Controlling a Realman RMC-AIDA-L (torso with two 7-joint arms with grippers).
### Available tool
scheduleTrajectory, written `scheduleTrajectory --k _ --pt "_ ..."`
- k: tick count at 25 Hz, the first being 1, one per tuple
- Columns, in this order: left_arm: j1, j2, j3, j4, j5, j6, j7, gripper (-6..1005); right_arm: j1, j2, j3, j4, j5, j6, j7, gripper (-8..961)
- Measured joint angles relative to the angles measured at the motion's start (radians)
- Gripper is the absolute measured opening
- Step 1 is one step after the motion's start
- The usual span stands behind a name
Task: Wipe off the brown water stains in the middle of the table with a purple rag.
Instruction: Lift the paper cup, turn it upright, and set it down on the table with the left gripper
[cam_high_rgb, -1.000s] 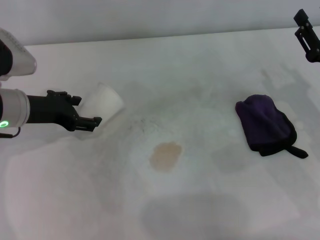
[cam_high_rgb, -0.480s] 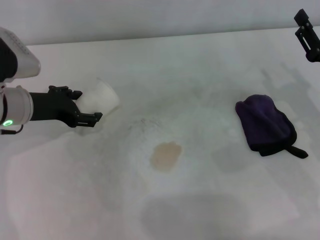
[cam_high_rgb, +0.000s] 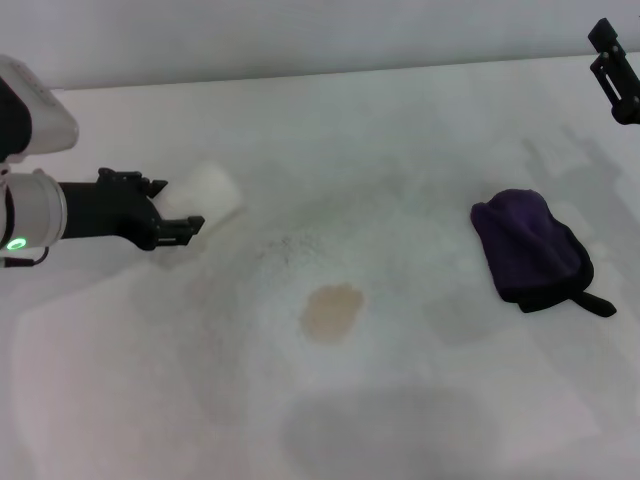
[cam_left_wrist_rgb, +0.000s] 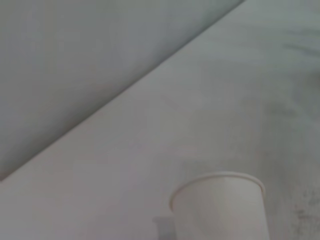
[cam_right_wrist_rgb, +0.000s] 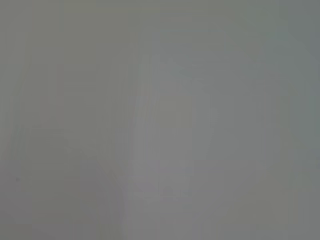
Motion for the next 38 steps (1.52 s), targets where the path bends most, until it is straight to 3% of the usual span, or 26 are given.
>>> scheduleTrajectory --k 4,8,17,24,28,38 --pt "0.031 -0.001 0.004 0.05 -0.071 0.016 0.035 693 0.001 0.0 -0.002 -0.002 -0.003 0.0 -0.003 585" --pt "0.089 -0.002 0.007 0.116 -0.233 0.041 0.133 676 0.002 0.0 -0.004 -0.012 -0.005 0.0 -0.005 584" --pt "0.188 -0.005 0.02 0.099 -0.595 0.117 0.452 596 0.009 -0.002 -0.001 -0.025 -0.008 0.0 -0.018 582" --pt "0.275 -0.006 0.083 -0.019 -0.828 0.207 0.753 580 0.007 -0.003 -0.002 -0.041 -0.008 0.002 -0.019 581" --pt "0.288 -0.005 0.084 -0.185 -0.951 0.297 0.914 579 0.01 -0.003 -0.003 -0.041 -0.008 0.011 -0.02 580" --pt "0.345 -0.007 0.08 -0.391 -1.053 0.363 1.115 576 0.009 -0.003 -0.002 -0.043 -0.002 0.012 -0.048 578"
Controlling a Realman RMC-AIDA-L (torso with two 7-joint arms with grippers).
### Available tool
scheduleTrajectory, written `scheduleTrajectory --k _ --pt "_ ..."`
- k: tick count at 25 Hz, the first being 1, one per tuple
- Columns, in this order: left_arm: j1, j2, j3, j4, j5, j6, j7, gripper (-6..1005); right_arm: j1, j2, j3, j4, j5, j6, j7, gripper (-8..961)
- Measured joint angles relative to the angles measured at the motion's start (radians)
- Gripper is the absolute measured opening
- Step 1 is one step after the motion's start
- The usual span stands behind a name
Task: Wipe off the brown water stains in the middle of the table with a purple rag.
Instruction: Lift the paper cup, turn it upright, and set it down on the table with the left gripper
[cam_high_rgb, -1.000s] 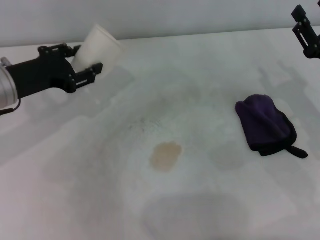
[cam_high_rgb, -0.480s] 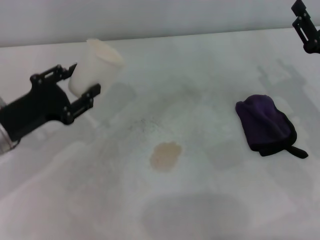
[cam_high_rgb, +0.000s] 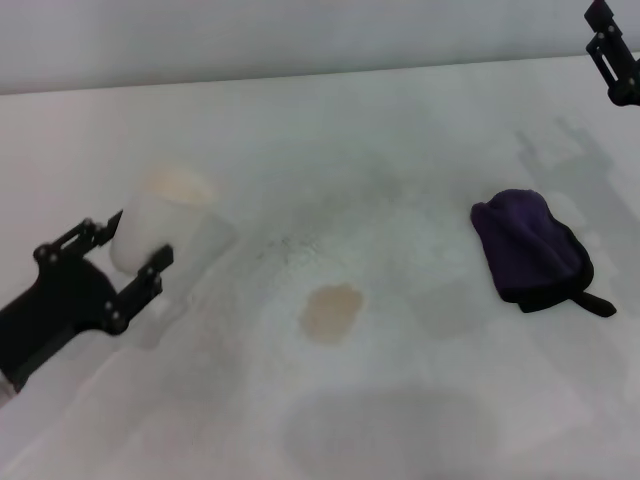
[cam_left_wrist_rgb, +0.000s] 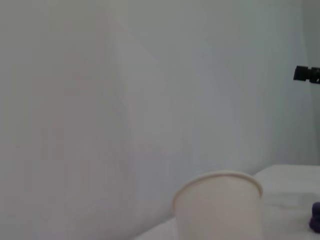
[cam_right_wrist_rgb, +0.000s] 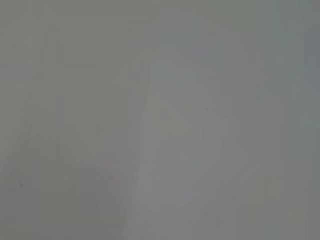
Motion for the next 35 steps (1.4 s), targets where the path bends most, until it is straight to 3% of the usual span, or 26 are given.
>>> scheduleTrajectory --k 7,15,35 --pt "0.025 0.003 -0.005 -0.07 -0.061 -0.012 0.048 574 -0.005 0.0 0.0 0.0 0.001 0.0 -0.002 576" --pt "0.024 0.002 0.0 -0.092 -0.059 -0.078 0.064 568 -0.012 0.002 -0.005 0.01 -0.002 -0.009 0.006 575" --pt "0.029 -0.004 0.001 -0.186 -0.062 -0.077 0.071 568 -0.007 0.002 -0.003 0.003 0.001 0.026 0.006 571"
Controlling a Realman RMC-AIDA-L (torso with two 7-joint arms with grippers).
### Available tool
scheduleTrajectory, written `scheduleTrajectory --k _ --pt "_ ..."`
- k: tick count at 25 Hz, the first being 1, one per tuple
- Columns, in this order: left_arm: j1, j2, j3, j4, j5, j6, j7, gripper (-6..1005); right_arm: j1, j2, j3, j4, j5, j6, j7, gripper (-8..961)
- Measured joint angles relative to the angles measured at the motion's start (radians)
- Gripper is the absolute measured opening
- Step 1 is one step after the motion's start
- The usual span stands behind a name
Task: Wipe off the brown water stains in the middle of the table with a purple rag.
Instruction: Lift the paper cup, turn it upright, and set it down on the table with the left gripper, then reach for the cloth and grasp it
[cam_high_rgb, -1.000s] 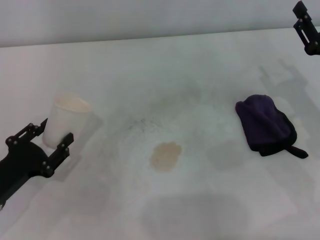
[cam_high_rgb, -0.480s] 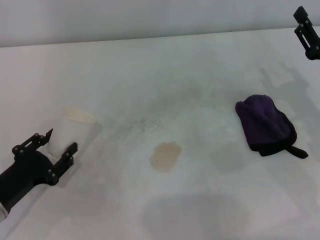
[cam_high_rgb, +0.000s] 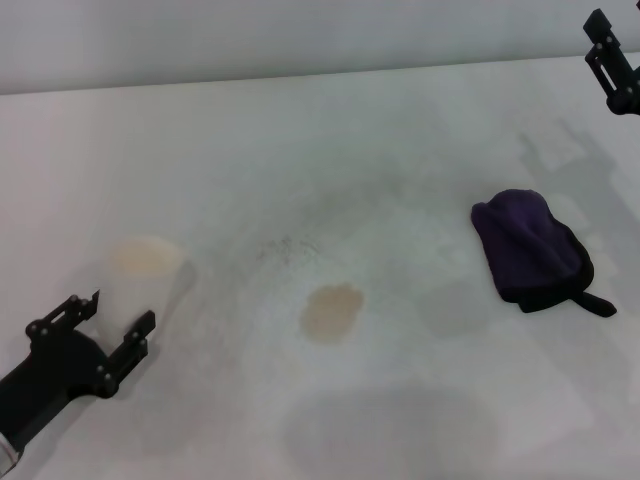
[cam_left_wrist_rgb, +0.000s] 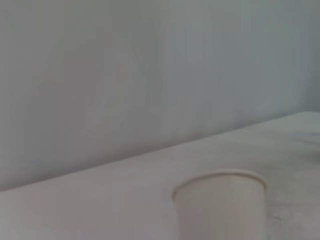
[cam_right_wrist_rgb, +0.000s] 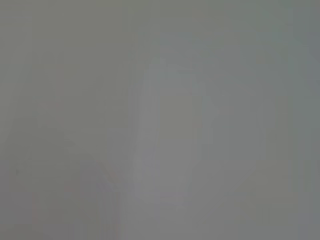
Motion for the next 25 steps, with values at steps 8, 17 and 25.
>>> scheduleTrajectory --k 8,17,25 --pt "0.027 -0.002 0.002 -0.007 0.004 -0.001 0.008 565 0.004 -0.001 0.004 -0.001 0.001 0.021 -0.003 569" --pt "0.042 -0.005 0.001 -0.007 -0.038 0.028 0.069 592 0.004 -0.002 0.004 -0.001 0.001 0.039 -0.003 567" --pt "0.038 -0.004 0.003 -0.017 -0.045 0.023 0.069 697 0.004 -0.002 0.004 0.0 0.001 0.039 -0.003 566"
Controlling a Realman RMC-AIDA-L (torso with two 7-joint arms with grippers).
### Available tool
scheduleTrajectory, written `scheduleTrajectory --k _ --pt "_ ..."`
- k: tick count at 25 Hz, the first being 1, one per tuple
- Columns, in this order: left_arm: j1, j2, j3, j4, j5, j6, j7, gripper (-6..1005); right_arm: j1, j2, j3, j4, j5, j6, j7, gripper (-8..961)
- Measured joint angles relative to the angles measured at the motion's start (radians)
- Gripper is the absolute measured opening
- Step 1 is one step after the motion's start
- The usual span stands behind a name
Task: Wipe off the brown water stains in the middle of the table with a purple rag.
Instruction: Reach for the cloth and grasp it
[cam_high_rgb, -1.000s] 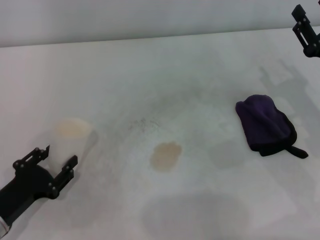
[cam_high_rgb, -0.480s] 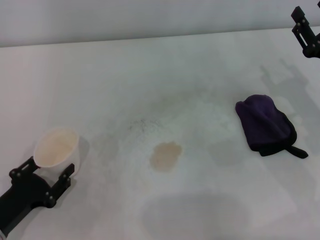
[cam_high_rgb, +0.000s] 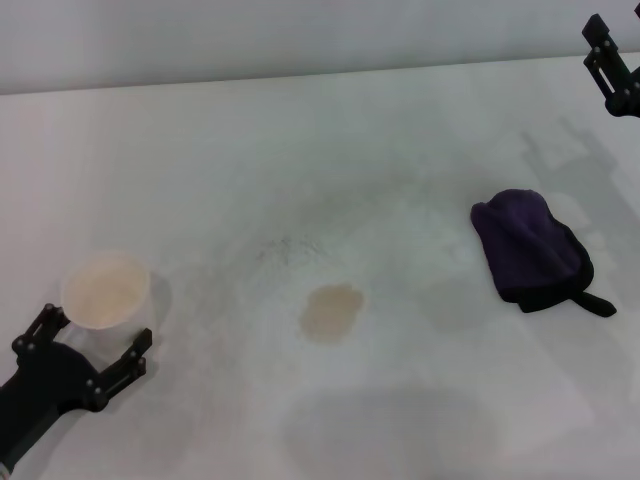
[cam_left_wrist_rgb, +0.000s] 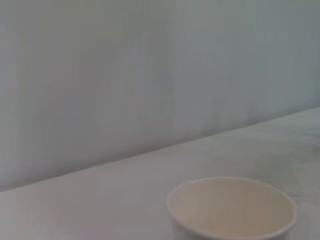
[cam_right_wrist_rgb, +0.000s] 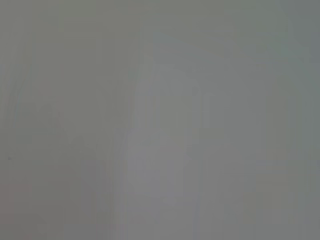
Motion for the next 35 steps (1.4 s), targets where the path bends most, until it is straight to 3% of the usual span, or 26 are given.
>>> scheduleTrajectory --k 6,26,30,35 --pt "0.003 0.001 -0.002 -0.014 -0.004 -0.001 0.005 896 0.004 0.0 0.0 -0.003 0.0 0.021 0.0 565" --pt "0.122 0.0 -0.005 -0.045 -0.142 0.141 0.111 892 0.005 0.001 0.014 -0.051 0.02 0.088 0.026 560" --pt "0.137 0.003 -0.003 -0.051 -0.223 0.145 0.117 891 -0.001 -0.004 0.011 -0.098 0.022 0.214 0.165 560" --pt "0.137 0.005 -0.004 -0.053 -0.33 0.167 0.114 892 -0.037 -0.022 -0.012 -0.272 -0.047 0.499 0.362 559"
